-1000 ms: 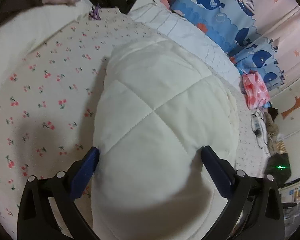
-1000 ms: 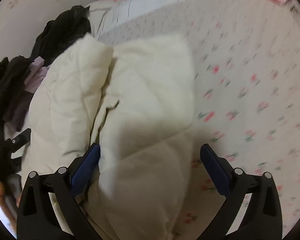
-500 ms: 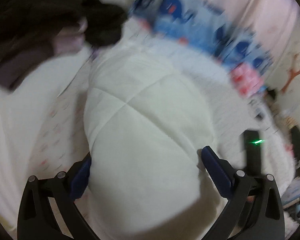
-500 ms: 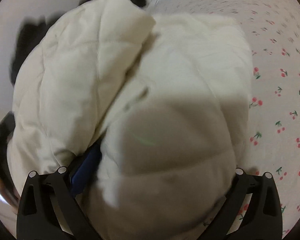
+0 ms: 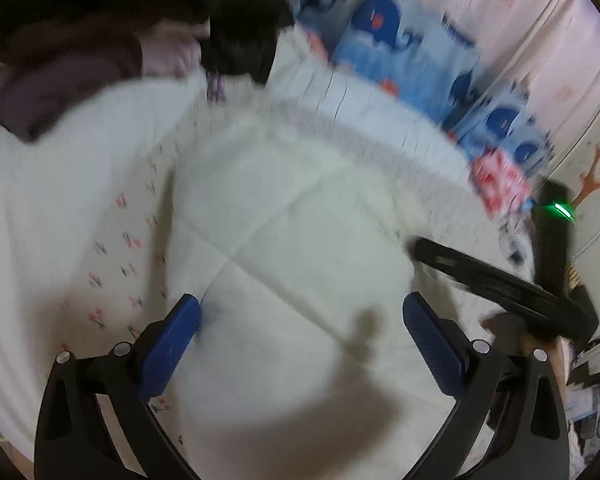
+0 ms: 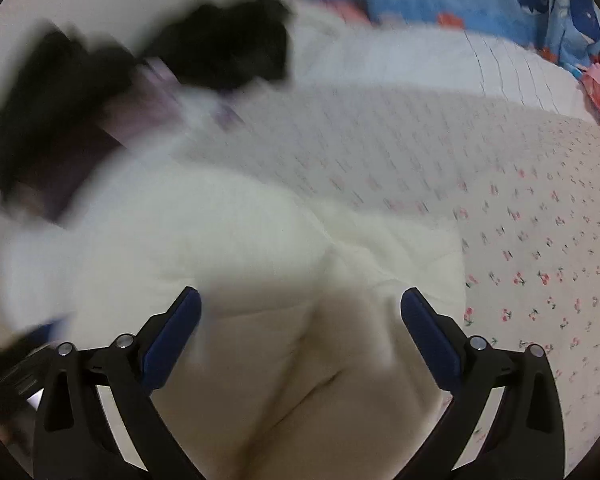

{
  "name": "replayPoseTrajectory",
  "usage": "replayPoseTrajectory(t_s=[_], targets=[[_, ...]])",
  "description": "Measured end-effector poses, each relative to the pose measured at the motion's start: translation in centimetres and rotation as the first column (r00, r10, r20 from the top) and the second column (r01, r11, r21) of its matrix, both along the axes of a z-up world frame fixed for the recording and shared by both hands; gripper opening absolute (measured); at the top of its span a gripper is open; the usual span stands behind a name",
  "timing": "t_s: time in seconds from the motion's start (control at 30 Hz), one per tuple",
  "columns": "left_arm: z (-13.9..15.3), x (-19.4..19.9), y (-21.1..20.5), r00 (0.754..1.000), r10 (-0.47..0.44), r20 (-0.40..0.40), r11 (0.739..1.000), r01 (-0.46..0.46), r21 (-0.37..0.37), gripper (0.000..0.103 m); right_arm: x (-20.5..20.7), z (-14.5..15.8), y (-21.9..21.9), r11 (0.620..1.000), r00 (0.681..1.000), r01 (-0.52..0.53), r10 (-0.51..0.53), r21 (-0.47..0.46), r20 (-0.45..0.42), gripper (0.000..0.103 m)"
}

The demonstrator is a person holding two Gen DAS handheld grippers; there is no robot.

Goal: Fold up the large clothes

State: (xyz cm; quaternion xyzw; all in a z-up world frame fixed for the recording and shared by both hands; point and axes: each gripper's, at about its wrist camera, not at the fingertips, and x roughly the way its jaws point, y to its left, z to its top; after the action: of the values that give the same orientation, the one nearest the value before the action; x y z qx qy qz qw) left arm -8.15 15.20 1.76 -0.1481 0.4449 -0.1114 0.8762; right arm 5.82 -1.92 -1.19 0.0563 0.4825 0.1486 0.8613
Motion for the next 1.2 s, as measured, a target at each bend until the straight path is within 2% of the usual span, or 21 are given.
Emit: replayPoseTrajectory(t_s=[0.03, 0.07, 0.1, 0.17, 0.23, 0.33, 0.4, 0.43, 0.47, 0.53, 0.57, 0.63, 0.67, 0.73, 0.77, 0.87, 0.93, 0.97, 1.03, 1.07, 1.2], targets=[[-0.1, 0.2, -1.0, 1.000, -0.022, 0.001, 0.998, 0.022, 0.059, 0.097, 1.2, -2.9, -0.9, 0.999, 0.997, 0.025, -0.022, 0.041, -0.070, 0.097], [0.0, -0.2, -1.5, 0.998, -0.055, 0.007, 0.993, 0.054, 0.107, 0.097, 1.4, -4.2, -1.6, 0.996, 0.994, 0.049, -0.041, 0.077, -0.099, 0.096], [0.2, -0.4, -2.1, 0.997, -0.078, 0.015, 0.988, 0.075, 0.133, 0.097, 1.3, -4.8, -2.5, 0.993, 0.992, 0.078, -0.069, 0.088, -0.105, 0.096], [0.8, -0.8, -2.9, 0.994, -0.106, 0.036, 0.983, 0.099, 0.157, 0.097, 0.6, -4.5, -3.0, 0.996, 0.994, 0.081, -0.078, 0.037, -0.079, 0.096], [0.8, -0.9, -2.8, 0.995, -0.097, 0.023, 0.983, 0.092, 0.160, 0.097, 0.0, -3.5, -3.1, 0.998, 0.995, 0.065, -0.065, 0.000, -0.080, 0.096], [0.5, -1.2, -2.0, 0.999, -0.048, 0.001, 0.981, 0.046, 0.189, 0.097, -2.2, -0.4, -3.6, 0.999, 0.999, 0.034, -0.034, 0.034, -0.017, 0.096], [0.6, -1.6, -1.3, 1.000, -0.020, 0.010, 0.980, 0.017, 0.200, 0.097, -5.9, 2.3, -3.0, 0.990, 0.994, -0.083, 0.075, 0.117, 0.075, 0.096], [0.9, -2.0, -1.1, 1.000, -0.003, 0.023, 0.977, -0.002, 0.213, 0.097, -7.6, 2.8, -2.5, 0.983, 0.987, -0.137, 0.125, 0.120, 0.102, 0.096], [1.1, -2.2, -0.9, 0.999, 0.013, 0.035, 0.974, -0.020, 0.226, 0.097, -9.3, 2.4, -1.5, 0.979, 0.978, -0.192, 0.184, 0.068, 0.102, 0.096], [1.6, -3.0, -0.9, 0.997, 0.048, 0.061, 0.966, -0.062, 0.250, 0.097, -10.9, -1.3, 0.0, 0.971, 0.975, -0.222, 0.223, -0.090, 0.000, 0.096], [1.8, -3.3, -0.9, 0.995, 0.066, 0.074, 0.962, -0.083, 0.261, 0.097, -11.2, -2.5, -0.3, 0.970, 0.974, -0.224, 0.222, -0.090, -0.036, 0.096], [2.2, -3.7, -0.9, 0.992, 0.085, 0.096, 0.958, -0.108, 0.265, 0.097, -11.3, -3.1, -1.3, 0.976, 0.976, -0.209, 0.205, -0.051, -0.080, 0.096], [2.4, -3.9, -0.9, 0.990, 0.092, 0.104, 0.958, -0.116, 0.263, 0.097, -11.2, -2.2, -1.9, 0.982, 0.980, -0.186, 0.184, -0.026, -0.072, 0.096], [2.5, -4.2, -0.8, 0.987, 0.104, 0.119, 0.952, -0.133, 0.275, 0.097, -11.2, -0.5, -2.3, 0.987, 0.986, -0.163, 0.163, -0.004, -0.015, 0.096], [2.5, -4.1, -0.7, 0.987, 0.108, 0.119, 0.948, -0.138, 0.288, 0.097, -11.3, 1.1, -2.3, 0.988, 0.987, -0.153, 0.152, 0.021, 0.045, 0.096], [2.2, -3.5, -0.4, 0.987, 0.122, 0.101, 0.944, -0.147, 0.297, 0.097, -11.3, 2.7, -1.4, 0.975, 0.972, -0.211, 0.201, 0.075, 0.121, 0.096], [2.1, -3.4, -0.4, 0.988, 0.125, 0.091, 0.948, -0.146, 0.282, 0.097, -10.8, 0.8, -0.2, 0.976, 0.975, -0.215, 0.216, -0.016, 0.060, 0.096], [2.1, -3.3, -0.5, 0.990, 0.116, 0.084, 0.950, -0.136, 0.282, 0.097, -10.9, -1.3, -0.3, 0.974, 0.974, -0.224, 0.225, -0.035, 0.020, 0.096], [1.9, -3.1, -0.9, 0.992, 0.102, 0.072, 0.948, -0.119, 0.295, 0.097, -10.7, -3.6, -1.2, 0.976, 0.976, -0.217, 0.217, 0.022, 0.011, 0.096], [1.8, -3.1, -1.1, 0.993, 0.098, 0.065, 0.948, -0.113, 0.298, 0.097, -10.6, -4.0, -1.5, 0.976, 0.977, -0.214, 0.214, 0.039, 0.008, 0.096], [1.4, -3.4, -1.4, 0.996, 0.076, 0.046, 0.951, -0.086, 0.298, 0.097, -10.1, -2.5, -0.8, 0.980, 0.980, -0.199, 0.199, 0.000, -0.011, 0.096]])
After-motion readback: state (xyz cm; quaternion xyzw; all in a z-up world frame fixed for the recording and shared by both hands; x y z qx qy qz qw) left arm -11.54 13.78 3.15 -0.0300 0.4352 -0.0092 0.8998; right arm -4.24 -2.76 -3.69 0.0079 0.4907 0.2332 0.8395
